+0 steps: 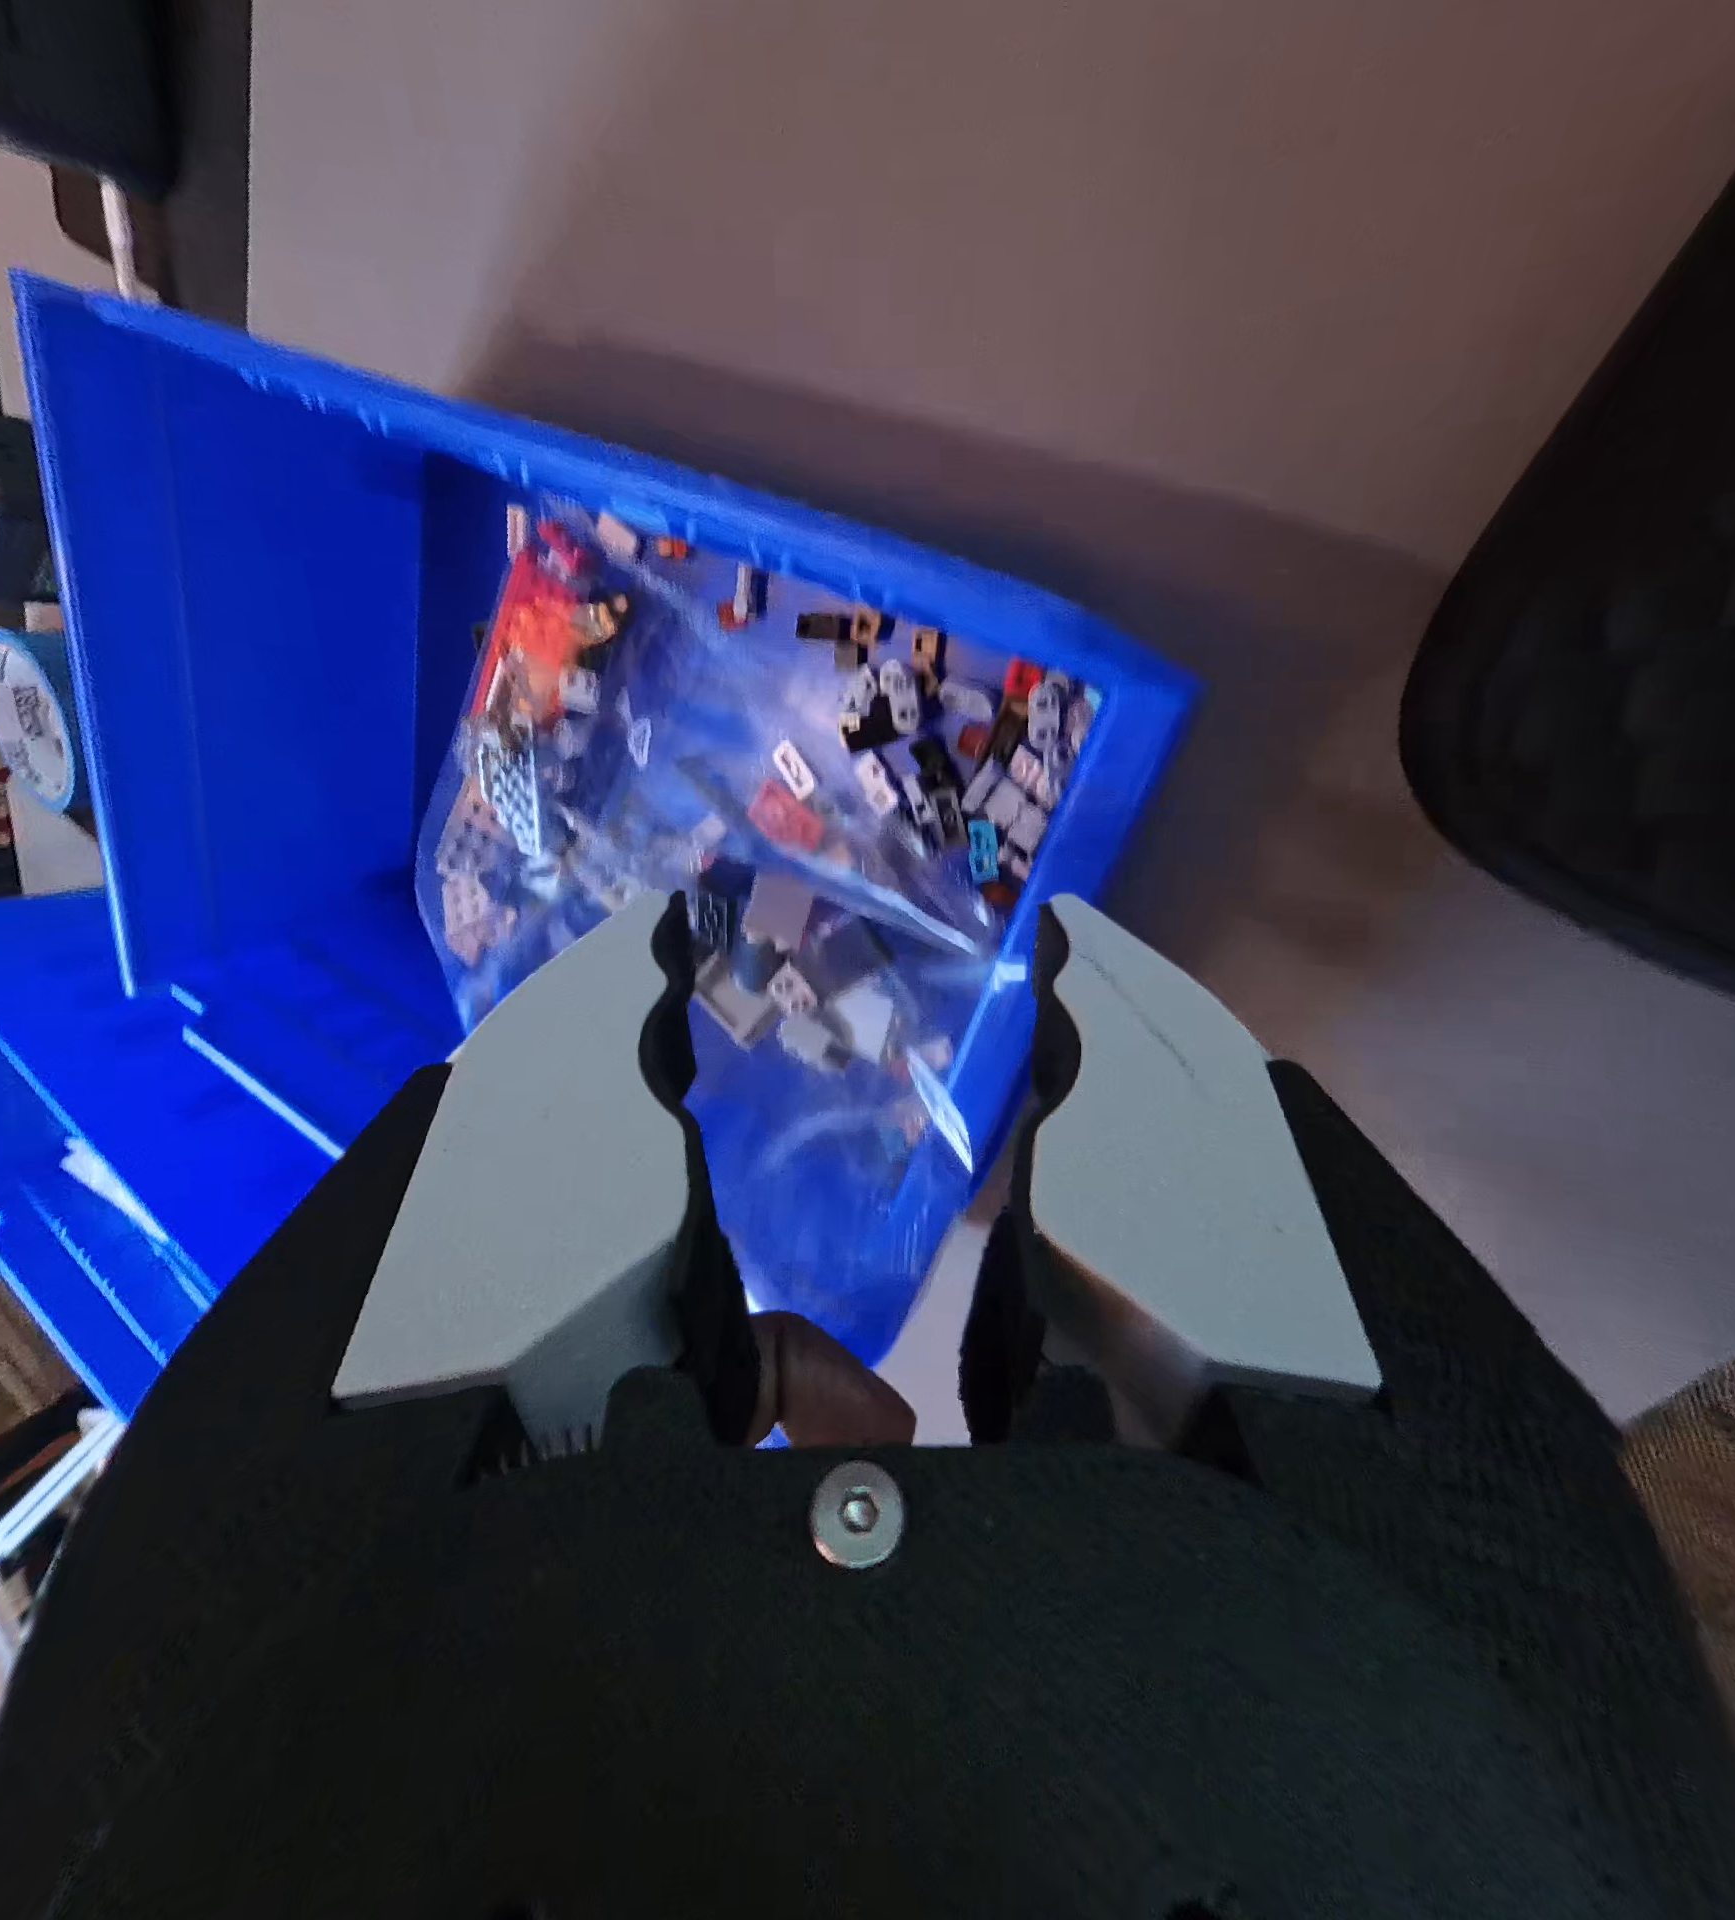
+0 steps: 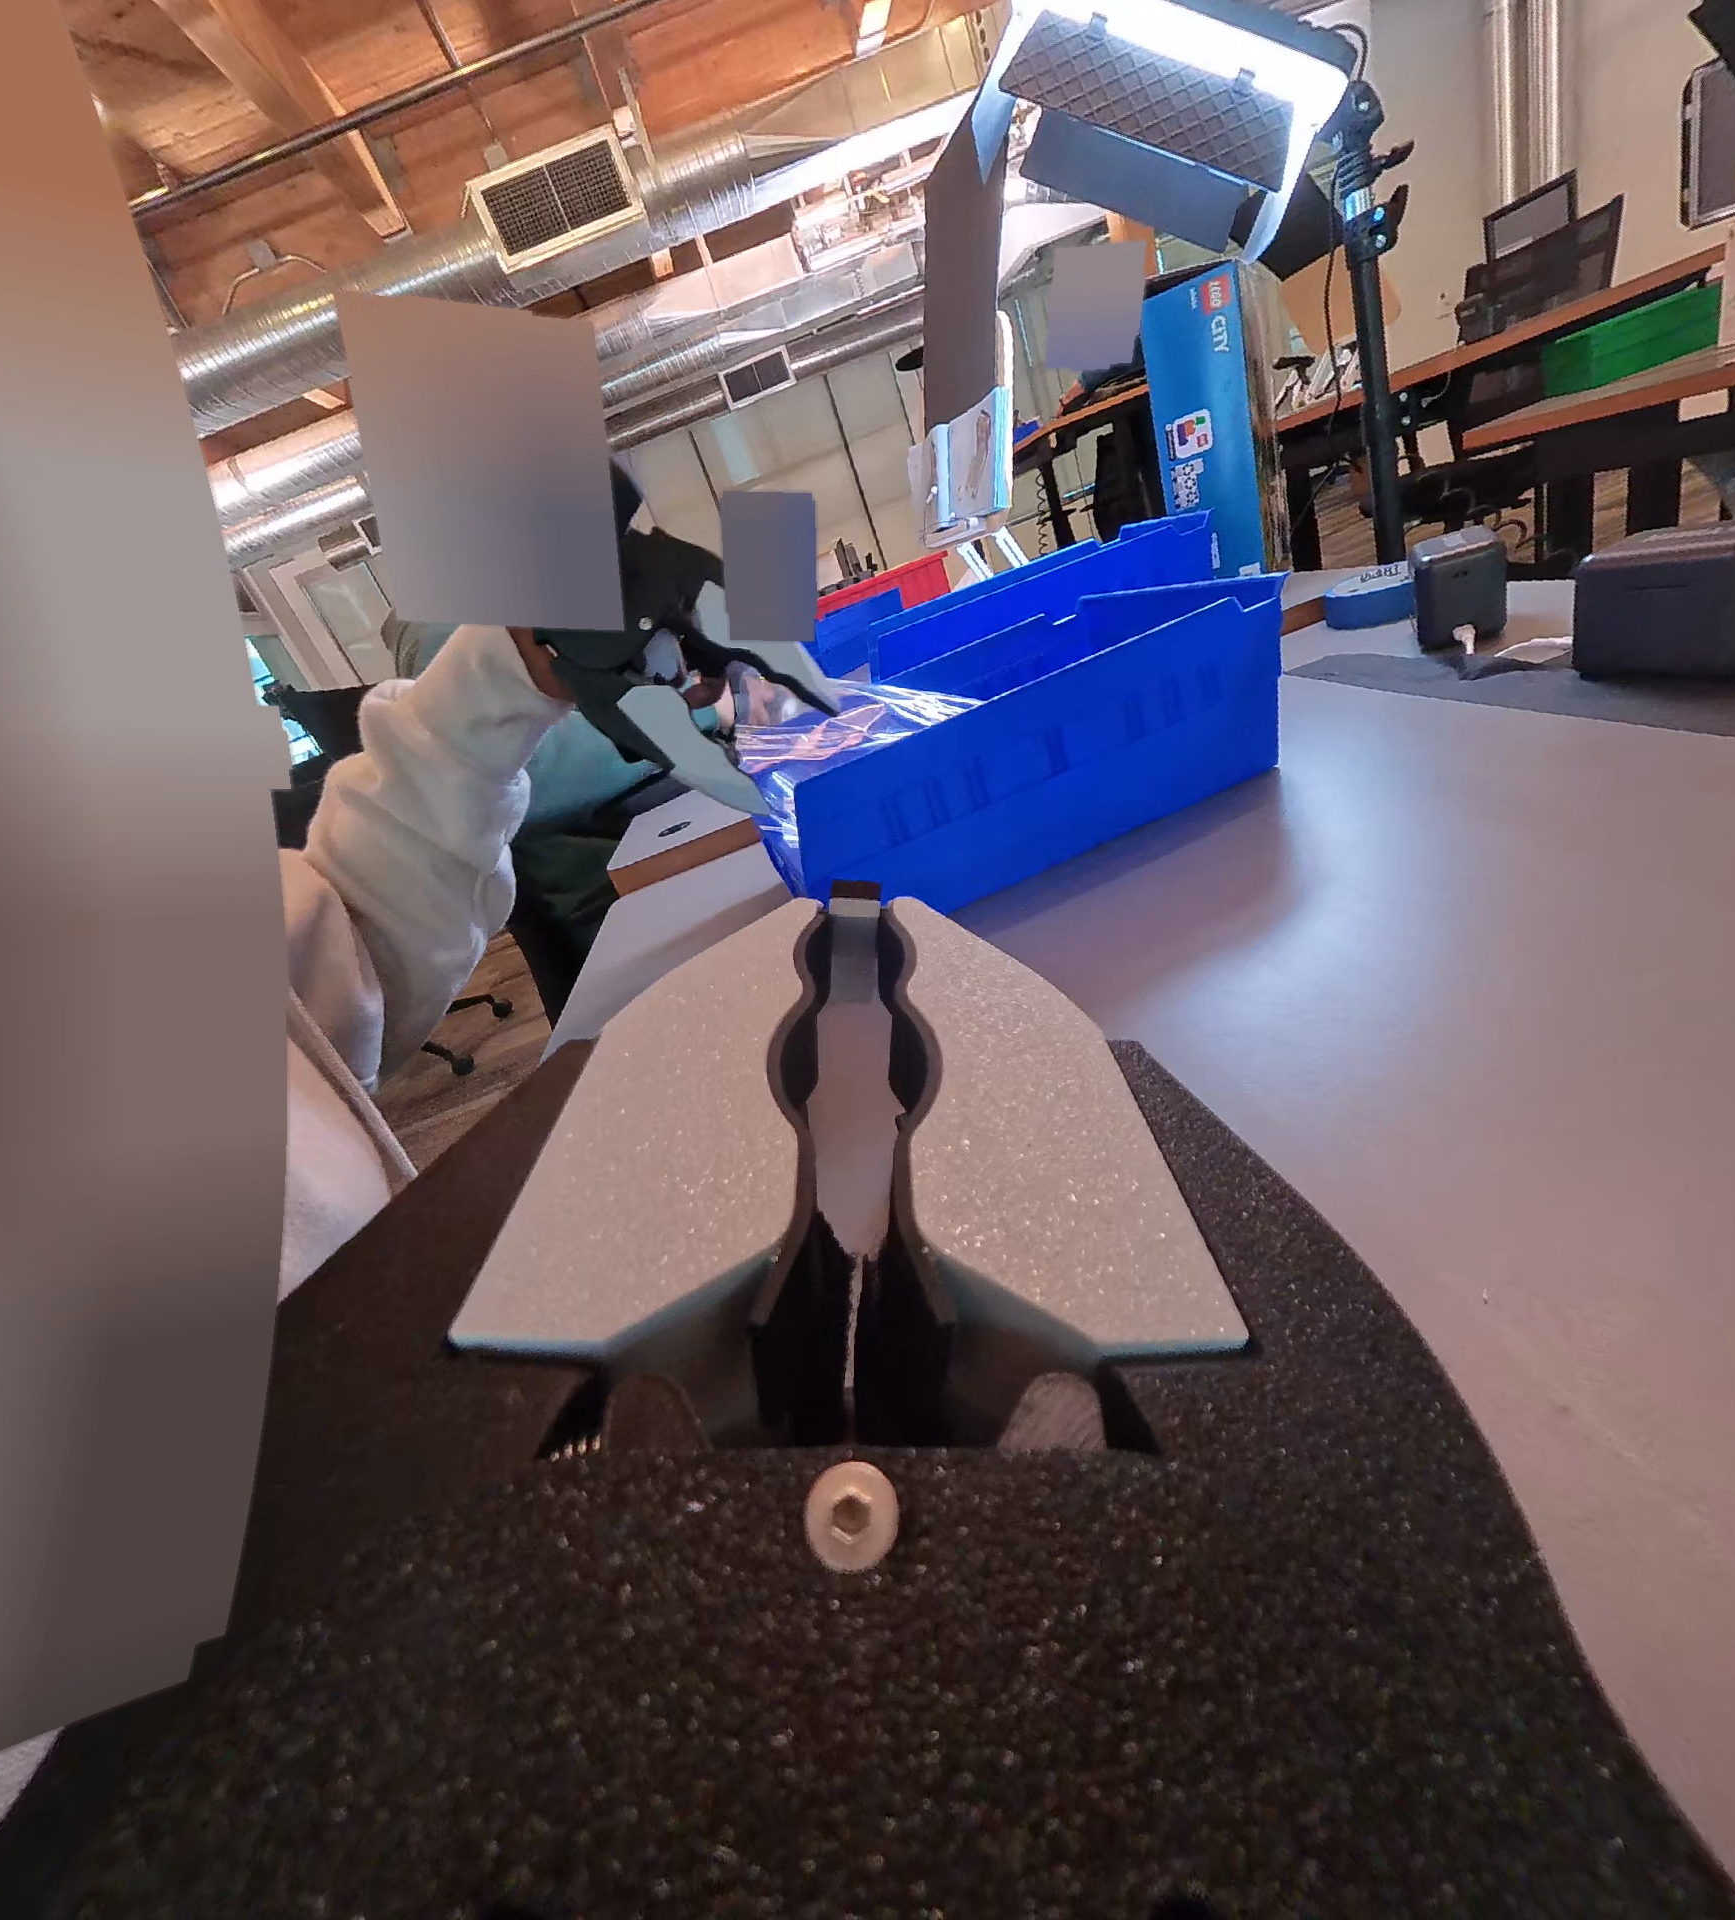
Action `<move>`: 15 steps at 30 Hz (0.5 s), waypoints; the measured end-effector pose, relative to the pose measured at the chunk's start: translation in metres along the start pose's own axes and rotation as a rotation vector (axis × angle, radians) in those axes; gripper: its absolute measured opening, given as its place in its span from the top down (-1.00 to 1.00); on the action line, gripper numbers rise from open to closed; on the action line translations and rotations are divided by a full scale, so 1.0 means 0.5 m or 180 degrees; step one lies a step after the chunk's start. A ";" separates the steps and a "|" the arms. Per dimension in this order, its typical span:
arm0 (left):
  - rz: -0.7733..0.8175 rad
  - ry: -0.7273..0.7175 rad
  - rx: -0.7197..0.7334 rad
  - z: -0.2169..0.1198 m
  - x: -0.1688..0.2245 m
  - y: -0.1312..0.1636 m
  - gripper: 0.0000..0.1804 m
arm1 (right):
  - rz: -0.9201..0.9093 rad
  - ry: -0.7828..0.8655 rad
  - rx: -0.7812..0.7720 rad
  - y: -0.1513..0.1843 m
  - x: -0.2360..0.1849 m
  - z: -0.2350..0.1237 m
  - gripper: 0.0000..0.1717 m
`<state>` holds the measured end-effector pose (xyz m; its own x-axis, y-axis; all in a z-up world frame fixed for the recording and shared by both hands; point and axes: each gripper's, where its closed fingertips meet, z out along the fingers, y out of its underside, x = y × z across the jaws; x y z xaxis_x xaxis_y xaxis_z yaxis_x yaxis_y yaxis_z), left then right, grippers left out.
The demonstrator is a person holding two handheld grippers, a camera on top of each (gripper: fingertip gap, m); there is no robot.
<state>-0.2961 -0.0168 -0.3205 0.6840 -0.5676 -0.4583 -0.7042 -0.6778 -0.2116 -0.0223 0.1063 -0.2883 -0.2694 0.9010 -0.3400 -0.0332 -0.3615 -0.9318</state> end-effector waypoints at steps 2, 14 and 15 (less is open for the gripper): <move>-0.0013 -0.0069 -0.0064 -0.018 0.003 0.038 0.31 | 0.0029 -0.0013 0.0012 0.000 0.000 0.000 0.91; -0.0128 -0.1533 -0.0077 0.009 -0.171 0.168 0.99 | 0.0070 0.0001 0.0042 -0.002 0.004 -0.001 0.91; -0.0245 -0.1430 -0.0024 0.011 -0.173 0.161 1.00 | 0.0070 0.0012 0.0049 -0.003 0.005 -0.002 0.91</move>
<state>-0.4131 -0.0197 -0.3028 0.5826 -0.2574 -0.7709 -0.6519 -0.7144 -0.2541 -0.0219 0.1094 -0.2880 -0.2665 0.8937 -0.3610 -0.0420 -0.3850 -0.9220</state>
